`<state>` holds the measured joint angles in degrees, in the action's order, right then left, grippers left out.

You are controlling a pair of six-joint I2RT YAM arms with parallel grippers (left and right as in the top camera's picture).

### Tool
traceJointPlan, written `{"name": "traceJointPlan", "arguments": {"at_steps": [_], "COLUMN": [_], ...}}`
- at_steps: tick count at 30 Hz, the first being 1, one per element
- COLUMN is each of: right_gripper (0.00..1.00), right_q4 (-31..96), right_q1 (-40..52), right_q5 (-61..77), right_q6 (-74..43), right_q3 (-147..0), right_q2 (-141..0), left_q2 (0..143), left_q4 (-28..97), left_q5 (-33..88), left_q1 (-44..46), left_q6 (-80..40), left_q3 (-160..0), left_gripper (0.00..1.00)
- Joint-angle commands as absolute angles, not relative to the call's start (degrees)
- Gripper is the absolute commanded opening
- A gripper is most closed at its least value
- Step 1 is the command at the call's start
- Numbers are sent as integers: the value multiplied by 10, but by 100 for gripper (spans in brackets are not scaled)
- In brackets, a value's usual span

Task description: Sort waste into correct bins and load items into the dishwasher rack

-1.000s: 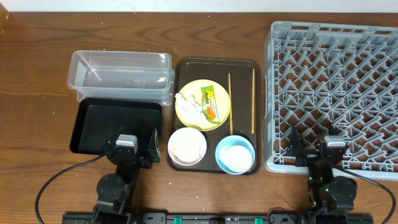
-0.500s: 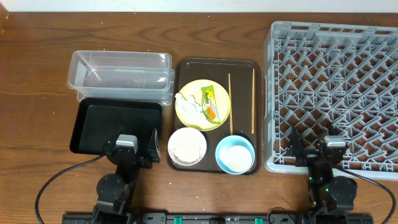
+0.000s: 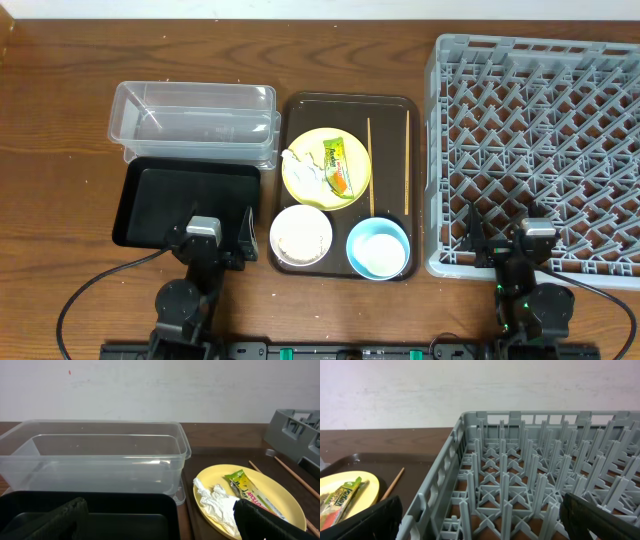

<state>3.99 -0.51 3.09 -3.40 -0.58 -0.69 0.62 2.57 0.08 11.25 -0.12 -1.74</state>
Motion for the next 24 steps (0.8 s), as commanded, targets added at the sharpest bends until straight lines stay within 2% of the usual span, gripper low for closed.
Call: {"name": "traceJointPlan", "arguments": {"at_steps": [1, 13, 19, 24], "right_gripper": [99, 99, 99, 99], "right_q4": [39, 35, -24, 49], "right_q1": [-8, -8, -8, -8], "right_q5": [33, 52, 197, 217], "right_q6": [-31, -32, -47, -74], "right_q3": [-3, -3, -9, -90], "right_q2": [-3, -3, -3, -17], "left_q2": [3, 3, 3, 26], "left_q4": [40, 39, -4, 39], "left_q5": [0, 13, 89, 90], "left_q1": [109, 109, 109, 109], "left_q6": [2, -7, -25, -75], "left_q3": [-2, -2, -18, -110], "left_gripper": [95, 95, 95, 95]}}
